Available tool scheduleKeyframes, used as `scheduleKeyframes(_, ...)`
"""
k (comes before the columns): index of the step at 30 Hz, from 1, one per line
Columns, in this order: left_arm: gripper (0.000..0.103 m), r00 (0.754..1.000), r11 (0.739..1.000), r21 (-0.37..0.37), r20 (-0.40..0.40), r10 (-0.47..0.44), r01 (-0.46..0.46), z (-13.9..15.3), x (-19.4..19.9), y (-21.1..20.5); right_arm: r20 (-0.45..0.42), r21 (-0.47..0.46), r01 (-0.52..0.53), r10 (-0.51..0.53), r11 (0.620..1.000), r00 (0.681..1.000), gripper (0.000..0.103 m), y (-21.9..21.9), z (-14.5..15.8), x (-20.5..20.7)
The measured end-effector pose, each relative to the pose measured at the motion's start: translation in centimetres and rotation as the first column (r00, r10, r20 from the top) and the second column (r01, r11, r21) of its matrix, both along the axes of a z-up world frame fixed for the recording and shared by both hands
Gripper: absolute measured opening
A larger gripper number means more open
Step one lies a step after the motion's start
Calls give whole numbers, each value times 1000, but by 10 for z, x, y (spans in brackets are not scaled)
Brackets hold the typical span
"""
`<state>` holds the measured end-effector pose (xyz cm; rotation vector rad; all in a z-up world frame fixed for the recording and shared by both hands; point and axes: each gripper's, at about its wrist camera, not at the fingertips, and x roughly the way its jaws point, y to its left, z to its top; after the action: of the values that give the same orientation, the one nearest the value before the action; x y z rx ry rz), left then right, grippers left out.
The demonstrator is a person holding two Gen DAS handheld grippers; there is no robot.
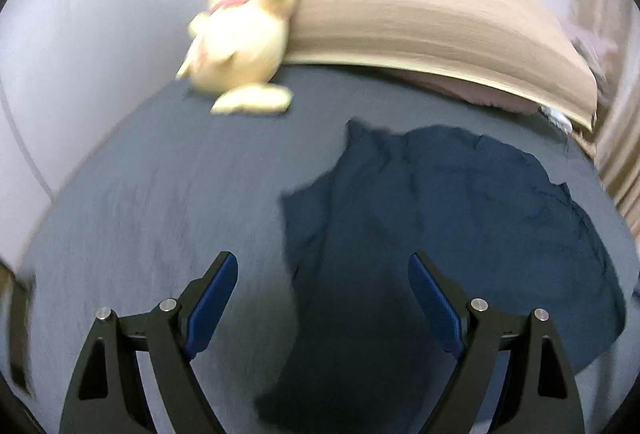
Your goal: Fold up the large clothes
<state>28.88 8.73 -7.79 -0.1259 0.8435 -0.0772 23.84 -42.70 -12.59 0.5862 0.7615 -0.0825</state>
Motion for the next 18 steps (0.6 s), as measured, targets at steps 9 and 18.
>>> scheduleKeyframes(9,88,992,963,-249,-100,78,-101,-22,-30,22,-82,353,155,-134,923,988,94,-12,-64,-40)
scheduleKeyframes(18,52,975,955,-264,-206,84,-137,-40,-19,8,-103,452,163,-130,877,986,54,-3,-80,0)
